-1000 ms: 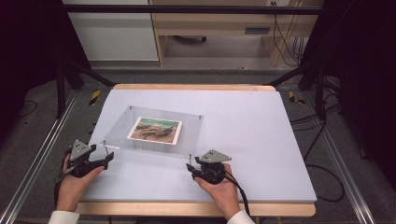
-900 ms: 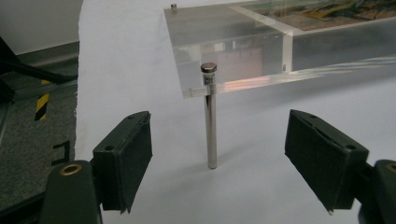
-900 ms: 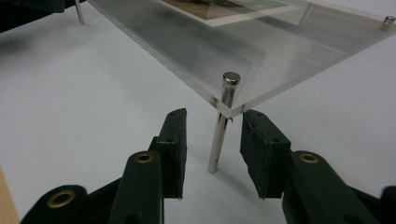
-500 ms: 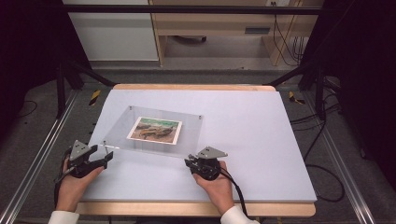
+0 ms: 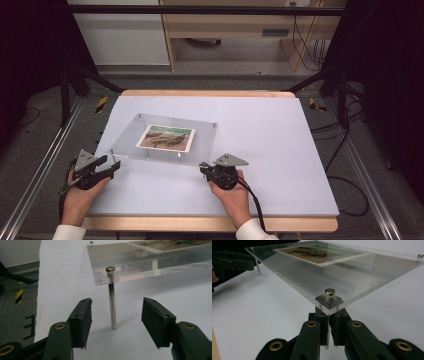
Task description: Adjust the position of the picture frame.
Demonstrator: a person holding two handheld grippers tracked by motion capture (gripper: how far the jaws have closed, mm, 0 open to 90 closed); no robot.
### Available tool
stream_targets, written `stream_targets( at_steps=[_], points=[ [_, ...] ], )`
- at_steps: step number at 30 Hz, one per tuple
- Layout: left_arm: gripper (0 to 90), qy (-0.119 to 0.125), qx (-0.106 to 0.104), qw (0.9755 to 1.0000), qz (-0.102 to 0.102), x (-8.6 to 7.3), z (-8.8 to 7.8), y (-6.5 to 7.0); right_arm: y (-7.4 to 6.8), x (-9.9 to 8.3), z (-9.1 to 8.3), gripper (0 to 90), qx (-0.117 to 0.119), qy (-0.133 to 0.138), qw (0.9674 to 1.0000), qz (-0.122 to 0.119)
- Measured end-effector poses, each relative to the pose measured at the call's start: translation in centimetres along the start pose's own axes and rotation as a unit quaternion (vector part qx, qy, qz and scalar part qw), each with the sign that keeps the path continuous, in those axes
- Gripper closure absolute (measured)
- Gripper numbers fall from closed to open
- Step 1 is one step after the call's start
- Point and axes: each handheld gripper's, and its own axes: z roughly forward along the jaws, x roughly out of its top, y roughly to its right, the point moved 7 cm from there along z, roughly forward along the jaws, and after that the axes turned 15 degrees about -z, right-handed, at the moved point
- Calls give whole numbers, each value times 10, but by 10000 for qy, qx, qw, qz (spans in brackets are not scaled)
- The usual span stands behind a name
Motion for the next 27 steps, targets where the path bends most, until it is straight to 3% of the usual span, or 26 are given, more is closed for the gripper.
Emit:
stream_targets(
  at_steps=[2,4,10,11,20,23,27],
  points=[
    [447,108,33,9999,81,3,-1,-2,1,3,-1,851,98,41,9998,140],
    [492,225,31,9997,-75,6,-2,-6,3,6,-2,851,139,35,9998,132],
    [580,276,-151,9992,-255,8,2,-5,4,7,-2,850,179,3,9997,181],
    [609,300,-214,9986,-389,10,5,-3,4,7,-2,849,185,9,9996,190],
    [773,592,-230,9964,-565,19,13,0,5,6,-2,849,177,-13,9997,176],
    [835,659,-283,9948,-729,21,12,-1,5,6,-2,849,166,-7,9997,174],
    [840,668,-334,9934,-875,23,11,-1,5,7,-2,849,141,17,9997,182]
  ],
)
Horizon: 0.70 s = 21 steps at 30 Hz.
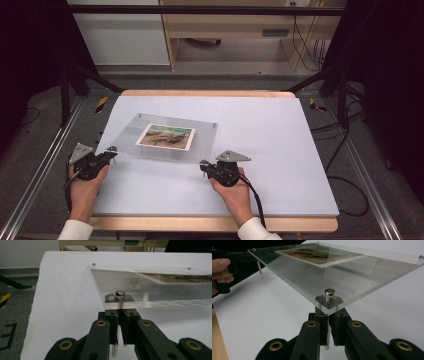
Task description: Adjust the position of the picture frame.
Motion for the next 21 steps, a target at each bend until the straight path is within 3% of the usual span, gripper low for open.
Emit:
stream_targets(
  at_steps=[12,18,21],
  points=[
    [839,-52,-64,9999,-128,3,-3,7,6,6,6,843,-297,279,9991,-72],
    [840,-118,-39,9999,-25,2,-3,8,8,5,6,848,-332,257,9991,-100],
    [832,-156,-81,9998,-66,1,-1,7,8,4,7,848,-315,228,9992,-94]
  ],
)
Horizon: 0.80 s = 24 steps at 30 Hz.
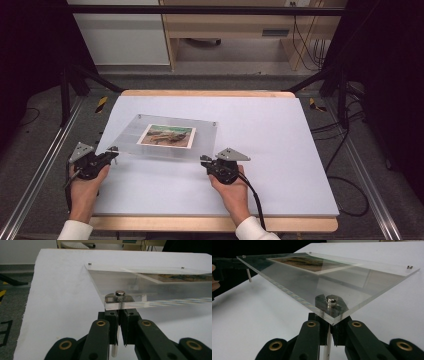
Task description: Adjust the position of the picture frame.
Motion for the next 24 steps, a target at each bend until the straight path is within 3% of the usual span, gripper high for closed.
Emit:
stream_targets(
  at_steps=[3,5,13,20,23,24],
  points=[
    [795,-26,-2,10000,-22,-1,3,-1,0,-1,0,849,10,-43,10000,-9],
    [787,-9,25,10000,69,-1,6,1,0,-1,0,848,16,-47,10000,1],
    [838,18,-4,10000,60,3,6,2,1,1,0,847,-8,-37,10000,15],
    [842,46,-224,9997,-62,8,-2,12,6,8,-7,841,-225,-5,9997,-86],
    [843,84,-185,9998,-65,10,-7,20,11,15,-14,834,-413,20,9990,-172],
    [843,104,-108,9999,20,12,-10,26,12,17,-15,833,-467,36,9987,-196]
  ],
)
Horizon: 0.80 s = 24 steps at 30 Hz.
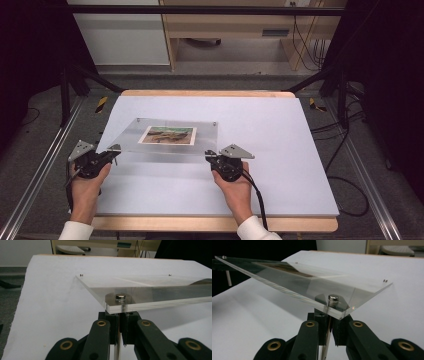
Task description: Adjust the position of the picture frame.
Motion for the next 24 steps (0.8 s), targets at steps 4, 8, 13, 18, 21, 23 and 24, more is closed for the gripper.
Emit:
stream_targets(
  at_steps=[4,8,13,18,21,23,24],
  points=[
    [844,39,-24,10000,-6,3,-6,12,7,8,-8,830,-87,64,9999,-9],
    [843,45,-37,10000,-30,5,-8,21,13,11,-16,828,-125,80,9999,9],
    [844,139,-89,9999,-32,8,-10,32,19,14,-25,828,-204,148,9997,-2],
    [843,223,-125,9997,-6,11,-11,39,22,18,-31,827,-274,200,9994,-55],
    [843,263,-133,9996,2,12,-12,46,24,19,-36,824,-309,210,9993,-92],
    [843,275,-140,9995,28,12,-12,49,25,18,-40,824,-341,223,9991,-74],
    [843,292,-160,9994,42,13,-12,54,27,17,-44,824,-363,230,9991,-58]
  ],
)
